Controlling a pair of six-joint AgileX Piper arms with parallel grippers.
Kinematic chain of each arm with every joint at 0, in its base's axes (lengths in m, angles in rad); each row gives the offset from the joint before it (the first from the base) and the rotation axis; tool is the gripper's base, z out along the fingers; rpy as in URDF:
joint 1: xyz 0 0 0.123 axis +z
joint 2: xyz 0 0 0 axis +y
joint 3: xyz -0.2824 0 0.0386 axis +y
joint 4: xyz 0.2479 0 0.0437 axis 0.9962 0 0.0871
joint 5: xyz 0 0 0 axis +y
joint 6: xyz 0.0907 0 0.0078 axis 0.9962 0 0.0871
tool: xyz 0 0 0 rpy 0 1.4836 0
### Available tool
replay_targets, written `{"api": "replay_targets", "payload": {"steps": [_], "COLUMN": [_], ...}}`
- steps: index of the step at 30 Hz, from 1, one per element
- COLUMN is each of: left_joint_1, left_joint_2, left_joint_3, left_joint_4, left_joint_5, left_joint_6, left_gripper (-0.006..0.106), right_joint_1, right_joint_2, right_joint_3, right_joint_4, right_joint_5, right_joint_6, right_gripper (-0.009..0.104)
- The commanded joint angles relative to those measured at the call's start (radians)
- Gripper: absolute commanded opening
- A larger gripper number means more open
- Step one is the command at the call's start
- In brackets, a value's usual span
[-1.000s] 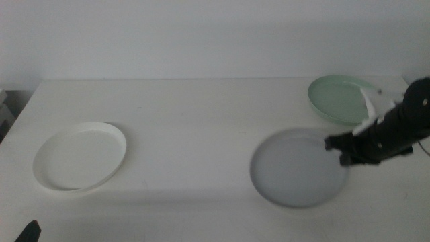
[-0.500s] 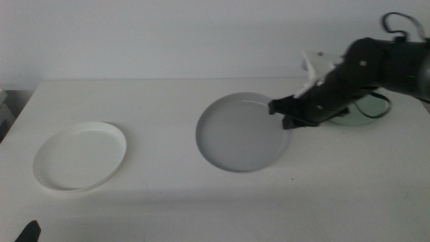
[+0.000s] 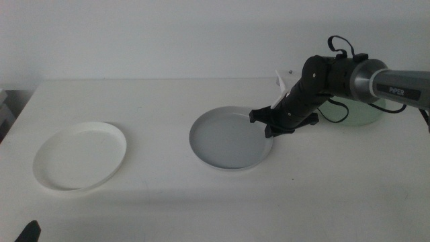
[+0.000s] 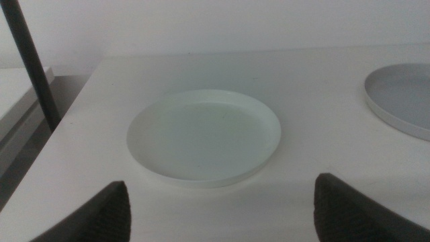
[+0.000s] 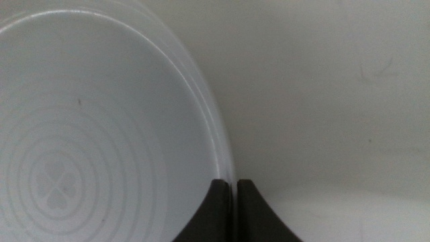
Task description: Stack the three bowls on top of each other.
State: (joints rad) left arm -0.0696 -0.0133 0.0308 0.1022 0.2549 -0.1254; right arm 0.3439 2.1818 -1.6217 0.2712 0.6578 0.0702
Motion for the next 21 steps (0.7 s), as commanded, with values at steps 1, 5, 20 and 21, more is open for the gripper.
{"api": "replay_targets", "payload": {"steps": [1,5,20,21], "left_joint_1": [0.0,0.0,0.0,0.0], "left_joint_2": [-0.013,-0.013,-0.013,-0.013], "left_joint_3": [-0.005,-0.005,-0.005,-0.005], "left_joint_4": [-0.008,-0.008,-0.008,-0.008], "left_joint_5": [-0.079,-0.079,-0.079,-0.079], "left_joint_6": [-0.009,-0.009,-0.009,-0.009], "left_gripper": [0.102,0.102,0.102,0.102], "right_joint_1": [0.0,0.0,-0.221,-0.255], "right_joint_2": [-0.054,-0.053,-0.308,-0.301], "right_joint_3": [-0.035,-0.035,-0.065,-0.075], "right_joint_4": [0.004,-0.002,-0.135,-0.147], "right_joint_5": [-0.019,-0.026,-0.017,-0.016], "right_joint_6": [-0.004,-0.004,0.005,0.002], "right_gripper": [0.001,0.017,0.059,0.059]}}
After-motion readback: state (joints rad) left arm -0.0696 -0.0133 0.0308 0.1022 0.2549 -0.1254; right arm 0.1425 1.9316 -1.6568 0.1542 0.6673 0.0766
